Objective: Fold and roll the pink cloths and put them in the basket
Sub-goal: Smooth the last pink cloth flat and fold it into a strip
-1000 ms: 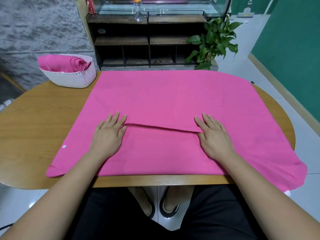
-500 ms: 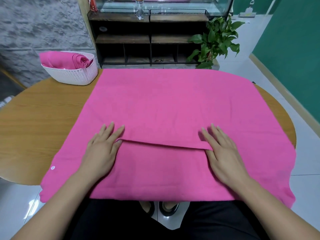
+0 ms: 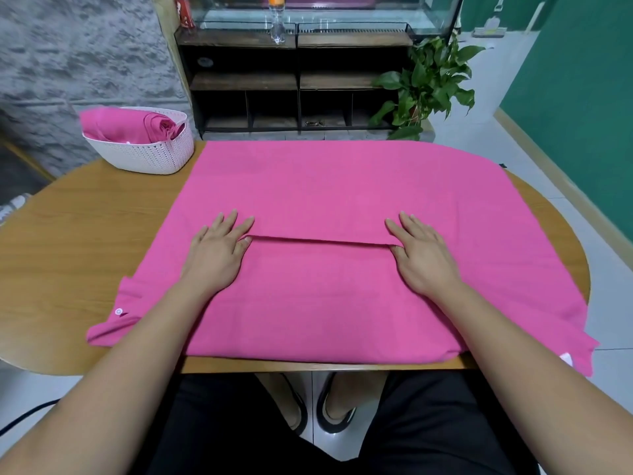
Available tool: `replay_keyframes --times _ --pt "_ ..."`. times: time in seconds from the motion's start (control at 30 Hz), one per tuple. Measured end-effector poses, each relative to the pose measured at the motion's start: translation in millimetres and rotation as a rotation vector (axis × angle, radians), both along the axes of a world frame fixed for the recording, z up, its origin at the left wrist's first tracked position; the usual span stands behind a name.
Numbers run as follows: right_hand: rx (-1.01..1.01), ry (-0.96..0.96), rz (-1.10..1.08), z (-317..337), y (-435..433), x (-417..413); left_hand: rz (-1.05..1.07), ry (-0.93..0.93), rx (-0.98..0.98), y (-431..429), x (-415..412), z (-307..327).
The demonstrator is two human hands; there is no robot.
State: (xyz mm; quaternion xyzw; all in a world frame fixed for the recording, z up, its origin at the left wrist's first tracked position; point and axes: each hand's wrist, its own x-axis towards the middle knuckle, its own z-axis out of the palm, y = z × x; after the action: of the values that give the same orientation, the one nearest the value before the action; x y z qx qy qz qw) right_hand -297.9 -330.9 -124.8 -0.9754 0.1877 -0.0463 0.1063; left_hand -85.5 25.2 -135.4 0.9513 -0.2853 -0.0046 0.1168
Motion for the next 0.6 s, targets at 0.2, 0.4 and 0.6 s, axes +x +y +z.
replay_keyframes --times 0.2,0.4,0.6 --pt "0.007 -0.036 0.008 -3.8 9.5 -26.1 -0.011 -0.001 -0.01 13.8 -28.5 -1.1" --pt "-0.011 -0.041 0.012 -8.7 33.2 -79.9 -0.021 -0.01 0.0 42.9 -79.3 -3.4" --pt "0.021 -0.042 0.046 -10.0 49.4 -113.9 -0.035 -0.023 0.02 61.7 -107.5 -5.7"
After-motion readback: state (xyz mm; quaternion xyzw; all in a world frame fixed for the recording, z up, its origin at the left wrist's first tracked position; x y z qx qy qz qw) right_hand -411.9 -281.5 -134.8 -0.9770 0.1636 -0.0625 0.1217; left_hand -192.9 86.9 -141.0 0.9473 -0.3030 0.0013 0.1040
